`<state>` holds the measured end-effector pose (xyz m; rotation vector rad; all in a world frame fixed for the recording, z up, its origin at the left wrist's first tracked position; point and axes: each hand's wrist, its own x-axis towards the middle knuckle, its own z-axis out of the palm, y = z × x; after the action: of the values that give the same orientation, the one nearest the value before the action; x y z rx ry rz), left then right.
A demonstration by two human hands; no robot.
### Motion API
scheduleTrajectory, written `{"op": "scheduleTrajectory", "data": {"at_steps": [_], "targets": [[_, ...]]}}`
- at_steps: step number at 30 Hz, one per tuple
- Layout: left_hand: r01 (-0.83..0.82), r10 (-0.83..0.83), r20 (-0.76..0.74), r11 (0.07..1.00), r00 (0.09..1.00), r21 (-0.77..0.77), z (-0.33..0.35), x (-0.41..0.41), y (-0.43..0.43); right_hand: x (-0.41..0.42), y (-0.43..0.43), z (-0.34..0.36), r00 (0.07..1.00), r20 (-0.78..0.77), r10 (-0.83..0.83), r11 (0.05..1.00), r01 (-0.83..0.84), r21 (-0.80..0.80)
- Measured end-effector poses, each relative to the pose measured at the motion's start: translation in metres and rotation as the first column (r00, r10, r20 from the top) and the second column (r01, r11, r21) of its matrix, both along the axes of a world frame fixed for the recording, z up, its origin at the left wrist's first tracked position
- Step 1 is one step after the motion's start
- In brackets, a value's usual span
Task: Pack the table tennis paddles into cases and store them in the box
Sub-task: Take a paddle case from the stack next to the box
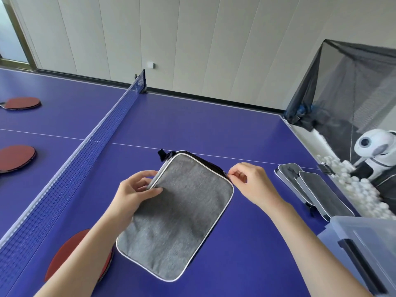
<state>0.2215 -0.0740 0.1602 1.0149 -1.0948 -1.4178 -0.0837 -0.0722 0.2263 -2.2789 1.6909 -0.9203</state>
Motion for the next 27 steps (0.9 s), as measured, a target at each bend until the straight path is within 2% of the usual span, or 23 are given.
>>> {"op": "scheduleTrajectory", "data": {"at_steps": [3, 9, 15, 22, 27], "targets": [[0.042, -0.04, -0.027, 0.998, 0.999, 0.049, 0.007, -0.001, -0.001, -0.005, 0.004, 0.002, 0.999, -0.02, 0.048, 0.997, -0.049, -0.059], [0.05, -0.03, -0.173, 0.992, 0.984, 0.115, 0.016, 0.003, -0.001, -0.019, 0.015, 0.001, 0.995, 0.068, 0.068, 0.99, -0.059, -0.127], [0.005, 0.021, -0.175, 0.989, 0.984, 0.147, 0.018, -0.013, 0.001, -0.021, 0.038, -0.025, 0.995, 0.095, 0.02, 0.972, 0.003, -0.237], [-0.114, 0.146, -0.144, 0.972, 0.979, 0.205, 0.014, -0.041, 0.007, -0.021, 0.07, -0.073, 0.993, 0.098, -0.068, 0.97, 0.088, -0.226], [-0.215, 0.255, -0.153, 0.947, 0.955, 0.237, 0.012, -0.061, 0.011, -0.017, 0.097, -0.104, 0.993, 0.069, -0.097, 0.983, 0.106, -0.148]]}}
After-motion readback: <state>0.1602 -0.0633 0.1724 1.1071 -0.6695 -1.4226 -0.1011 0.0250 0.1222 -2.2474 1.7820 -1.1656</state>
